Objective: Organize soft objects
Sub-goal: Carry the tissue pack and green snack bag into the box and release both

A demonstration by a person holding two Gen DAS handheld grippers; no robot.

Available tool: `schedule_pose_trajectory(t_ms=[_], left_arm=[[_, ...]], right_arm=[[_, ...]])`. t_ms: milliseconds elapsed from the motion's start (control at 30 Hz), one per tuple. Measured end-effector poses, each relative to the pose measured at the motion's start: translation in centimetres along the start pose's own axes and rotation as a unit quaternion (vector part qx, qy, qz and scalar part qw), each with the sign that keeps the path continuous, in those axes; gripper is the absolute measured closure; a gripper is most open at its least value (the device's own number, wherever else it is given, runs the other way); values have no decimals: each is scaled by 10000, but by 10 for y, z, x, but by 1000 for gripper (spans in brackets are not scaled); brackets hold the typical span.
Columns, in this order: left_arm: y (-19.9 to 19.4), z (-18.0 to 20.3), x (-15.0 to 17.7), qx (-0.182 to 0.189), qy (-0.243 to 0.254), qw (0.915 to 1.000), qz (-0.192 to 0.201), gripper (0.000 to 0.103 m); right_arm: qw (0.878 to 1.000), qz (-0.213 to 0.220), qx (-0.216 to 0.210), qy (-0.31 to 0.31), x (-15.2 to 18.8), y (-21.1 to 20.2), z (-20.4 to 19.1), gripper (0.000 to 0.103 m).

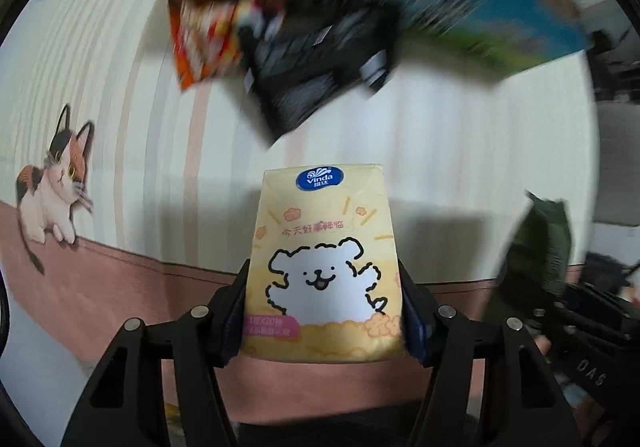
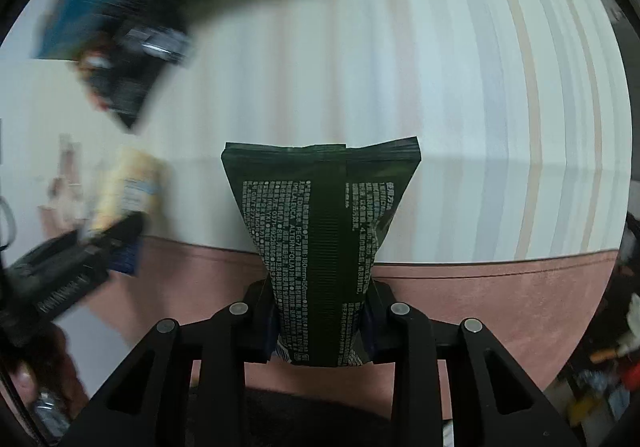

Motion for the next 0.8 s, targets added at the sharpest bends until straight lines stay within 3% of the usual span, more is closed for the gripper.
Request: schedule_pose_trajectory(t_ms=[100,200,367,533,733,800], left_arm=[[-50,6,-19,440,26,9986,287,42],[-102,19,-57,563,239,9958,674,42],[-143,48,-156,128,435,9917,1200,42],[-128,64,-248,-336,409,9946,894,42],[-96,81,-327,-865,302,9947,477,42],[-81,83,-340,-1004,302,9939,337,42]], right_arm=[[9982,447,-300,-245,-22,-55,-25,69],[9941,840,-492,-483,-58,-111,-44,70],[9890,1273,-352,-660,-129,-163,-61,70],[9925,1056,-155,-595,-200,-146,-61,70],[9977,539,29,-398,-245,-91,-41,69],[9987,378,60,-329,-254,-77,-40,69]])
Point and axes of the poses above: each gripper's, at about its wrist camera, not at the fingertips, and y roughly the way its jaws point, z to its right, x to its underside, the point moved 3 cm from there along y, roughly the way its jaws point, and after that the axes turned 8 degrees about -y, right-handed, at the moved point
